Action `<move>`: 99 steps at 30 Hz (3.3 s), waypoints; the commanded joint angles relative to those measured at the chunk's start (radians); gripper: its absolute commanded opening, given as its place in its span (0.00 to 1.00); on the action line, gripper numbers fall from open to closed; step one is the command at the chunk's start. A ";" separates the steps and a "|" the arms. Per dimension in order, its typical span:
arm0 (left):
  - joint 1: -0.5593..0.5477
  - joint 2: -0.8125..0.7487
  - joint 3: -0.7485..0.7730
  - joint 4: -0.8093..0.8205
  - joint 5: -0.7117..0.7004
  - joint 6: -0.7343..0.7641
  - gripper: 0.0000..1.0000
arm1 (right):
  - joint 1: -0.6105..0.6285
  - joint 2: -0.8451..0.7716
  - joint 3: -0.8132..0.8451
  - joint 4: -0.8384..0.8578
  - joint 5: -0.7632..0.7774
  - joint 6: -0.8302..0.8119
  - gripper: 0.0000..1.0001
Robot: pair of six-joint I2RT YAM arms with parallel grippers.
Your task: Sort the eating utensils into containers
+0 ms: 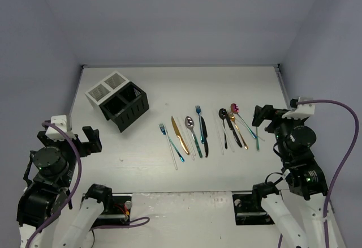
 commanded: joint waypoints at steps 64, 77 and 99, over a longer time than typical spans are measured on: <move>-0.007 0.231 -0.195 0.211 0.418 -0.125 0.97 | -0.311 1.243 0.142 0.020 0.032 0.213 0.16; -0.006 0.250 -0.117 0.225 0.475 -0.139 0.97 | -0.132 1.076 0.213 0.018 0.201 0.118 0.00; -0.364 0.567 0.219 0.489 0.316 -0.284 0.88 | 0.680 0.737 0.330 0.205 -0.088 -0.042 0.00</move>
